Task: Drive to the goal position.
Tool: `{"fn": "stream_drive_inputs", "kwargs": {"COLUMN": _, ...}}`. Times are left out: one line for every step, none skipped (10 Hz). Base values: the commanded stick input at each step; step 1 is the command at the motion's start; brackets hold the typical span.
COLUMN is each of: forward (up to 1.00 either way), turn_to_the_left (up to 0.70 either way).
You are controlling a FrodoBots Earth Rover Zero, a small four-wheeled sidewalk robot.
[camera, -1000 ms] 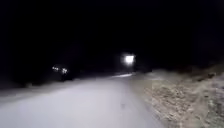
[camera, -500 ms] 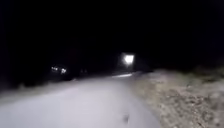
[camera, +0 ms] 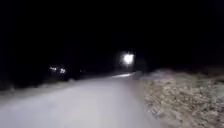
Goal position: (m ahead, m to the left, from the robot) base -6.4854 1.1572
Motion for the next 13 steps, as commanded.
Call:
{"fn": "stream_drive_inputs", "kwargs": {"forward": 1.0, "turn_to_the_left": 0.0}}
{"fn": "stream_drive_inputs", "kwargs": {"forward": 1.0, "turn_to_the_left": 0.0}}
{"fn": "stream_drive_inputs", "kwargs": {"forward": 1.0, "turn_to_the_left": 0.0}}
{"fn": "stream_drive_inputs", "kwargs": {"forward": 1.0, "turn_to_the_left": 0.0}}
{"fn": "stream_drive_inputs", "kwargs": {"forward": 1.0, "turn_to_the_left": 0.0}}
{"fn": "stream_drive_inputs", "kwargs": {"forward": 1.0, "turn_to_the_left": 0.0}}
{"fn": "stream_drive_inputs", "kwargs": {"forward": 1.0, "turn_to_the_left": 0.0}}
{"fn": "stream_drive_inputs", "kwargs": {"forward": 1.0, "turn_to_the_left": 0.0}}
{"fn": "stream_drive_inputs", "kwargs": {"forward": 1.0, "turn_to_the_left": 0.0}}
{"fn": "stream_drive_inputs", "kwargs": {"forward": 1.0, "turn_to_the_left": 0.0}}
{"fn": "stream_drive_inputs", "kwargs": {"forward": 1.0, "turn_to_the_left": 0.0}}
{"fn": "stream_drive_inputs", "kwargs": {"forward": 1.0, "turn_to_the_left": 0.0}}
{"fn": "stream_drive_inputs", "kwargs": {"forward": 1.0, "turn_to_the_left": 0.01}}
